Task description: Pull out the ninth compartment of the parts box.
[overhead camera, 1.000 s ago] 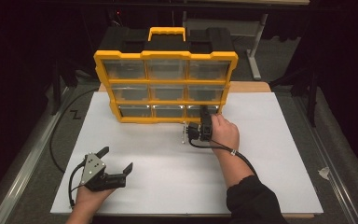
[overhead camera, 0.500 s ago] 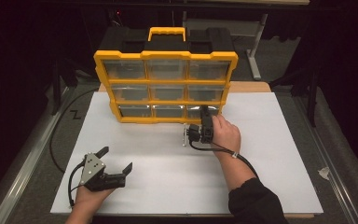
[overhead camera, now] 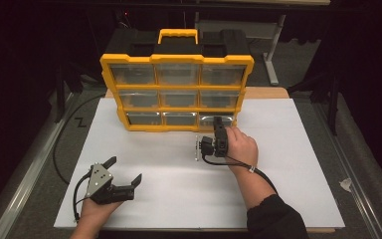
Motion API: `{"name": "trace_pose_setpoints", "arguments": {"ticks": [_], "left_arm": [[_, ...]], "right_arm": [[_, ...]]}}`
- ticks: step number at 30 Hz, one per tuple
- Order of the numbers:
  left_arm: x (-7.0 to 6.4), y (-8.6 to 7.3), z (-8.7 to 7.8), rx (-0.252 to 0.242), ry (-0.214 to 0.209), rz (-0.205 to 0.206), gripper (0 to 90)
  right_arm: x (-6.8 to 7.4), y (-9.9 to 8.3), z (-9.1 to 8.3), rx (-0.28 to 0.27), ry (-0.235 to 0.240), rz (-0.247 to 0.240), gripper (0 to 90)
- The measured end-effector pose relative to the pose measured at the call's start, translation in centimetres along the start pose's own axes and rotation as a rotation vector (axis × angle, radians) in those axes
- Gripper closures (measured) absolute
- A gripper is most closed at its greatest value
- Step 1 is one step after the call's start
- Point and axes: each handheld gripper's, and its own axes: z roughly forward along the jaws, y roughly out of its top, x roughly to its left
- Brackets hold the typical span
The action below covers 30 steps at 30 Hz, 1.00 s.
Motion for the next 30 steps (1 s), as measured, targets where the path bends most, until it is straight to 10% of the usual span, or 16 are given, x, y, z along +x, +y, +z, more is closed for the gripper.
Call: {"name": "trace_pose_setpoints", "arguments": {"ticks": [8, 15, 30], "left_arm": [[0.0, 0.1, 0.0, -0.008, -0.004, -0.009, 0.1], [-0.1, 0.1, -0.1, -0.012, -0.009, -0.009, 0.1], [-0.1, 0.0, 0.2, -0.001, -0.014, 0.006, 0.1]], "right_arm": [[-0.2, -0.1, 0.5, 0.017, 0.061, 0.006, 57.6], [-0.3, -0.4, 0.5, 0.044, 0.056, 0.001, 77.4], [-0.3, -0.5, -1.5, 0.030, 0.049, -0.017, 78.8]]}}
